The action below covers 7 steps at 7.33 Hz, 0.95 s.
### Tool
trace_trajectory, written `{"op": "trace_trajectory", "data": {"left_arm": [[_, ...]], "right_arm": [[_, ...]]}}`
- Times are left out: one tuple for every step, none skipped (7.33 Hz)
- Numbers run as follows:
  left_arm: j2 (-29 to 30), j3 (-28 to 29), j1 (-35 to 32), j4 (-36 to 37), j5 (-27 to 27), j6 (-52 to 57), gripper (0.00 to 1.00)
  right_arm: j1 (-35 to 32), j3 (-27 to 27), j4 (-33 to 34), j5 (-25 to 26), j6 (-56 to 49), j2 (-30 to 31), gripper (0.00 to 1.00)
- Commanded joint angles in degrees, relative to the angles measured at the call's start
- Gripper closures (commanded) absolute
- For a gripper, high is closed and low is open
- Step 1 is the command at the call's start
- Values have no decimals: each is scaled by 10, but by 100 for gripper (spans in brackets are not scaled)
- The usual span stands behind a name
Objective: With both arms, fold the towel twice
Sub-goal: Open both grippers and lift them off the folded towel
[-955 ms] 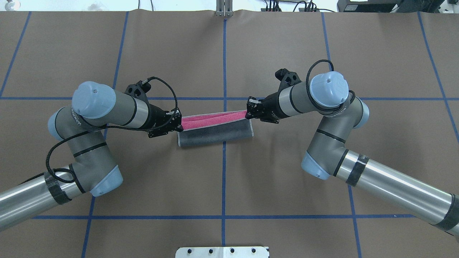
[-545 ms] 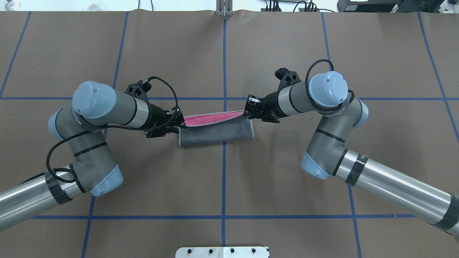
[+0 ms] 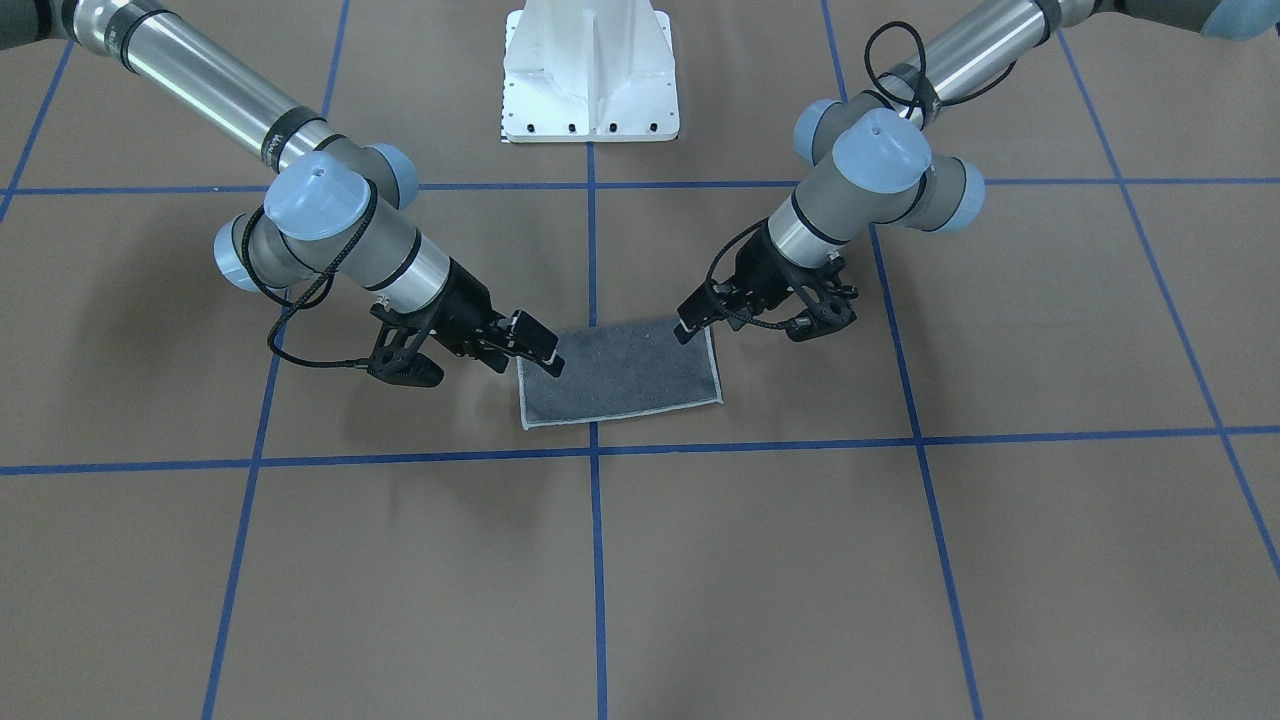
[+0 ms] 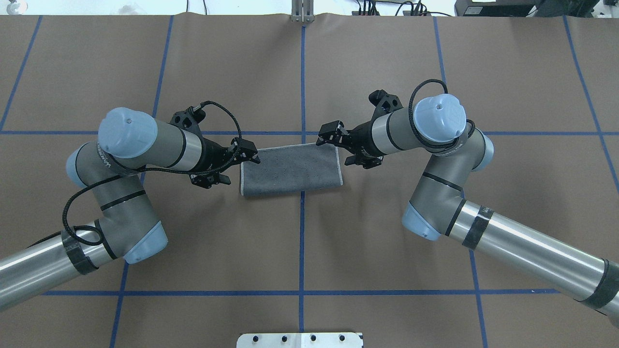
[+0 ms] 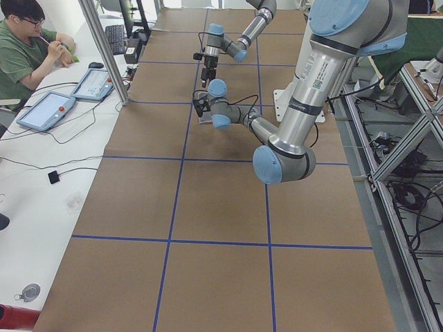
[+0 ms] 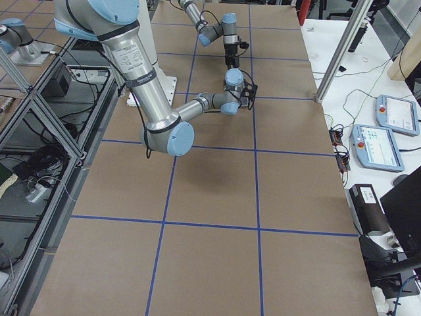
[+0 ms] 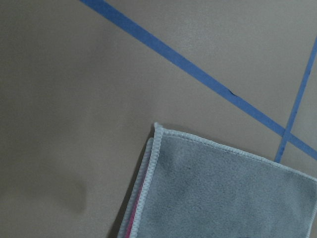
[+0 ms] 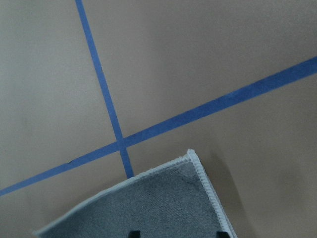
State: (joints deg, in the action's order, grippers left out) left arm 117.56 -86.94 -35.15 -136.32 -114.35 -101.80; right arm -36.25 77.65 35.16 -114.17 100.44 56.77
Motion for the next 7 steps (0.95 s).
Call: {"op": "trace_trajectory", "data": {"left_arm": [[1,-3,-3,1,0,-1,1],[6,-3,-10,1,-1,-2,1],[7,-3,-21,2,-4,-2,1],[11,-3,-32,23,-20,0,1],[33,-4,-51,71,-47,3,1],[44,-4,-57,90,-54,3,1],[44,-4,-60,90,-54,5,1]], "right_arm": [[-7,1,1,-3,5,-1,2],[-8,1,2,-8,13,2,2],[-8,7,26,-27,32,8,2],[-5,12,65,-46,32,6,2],[6,14,82,-45,31,7,2],[18,14,85,-43,30,9,2],[28,13,86,-43,31,10,2]]}}
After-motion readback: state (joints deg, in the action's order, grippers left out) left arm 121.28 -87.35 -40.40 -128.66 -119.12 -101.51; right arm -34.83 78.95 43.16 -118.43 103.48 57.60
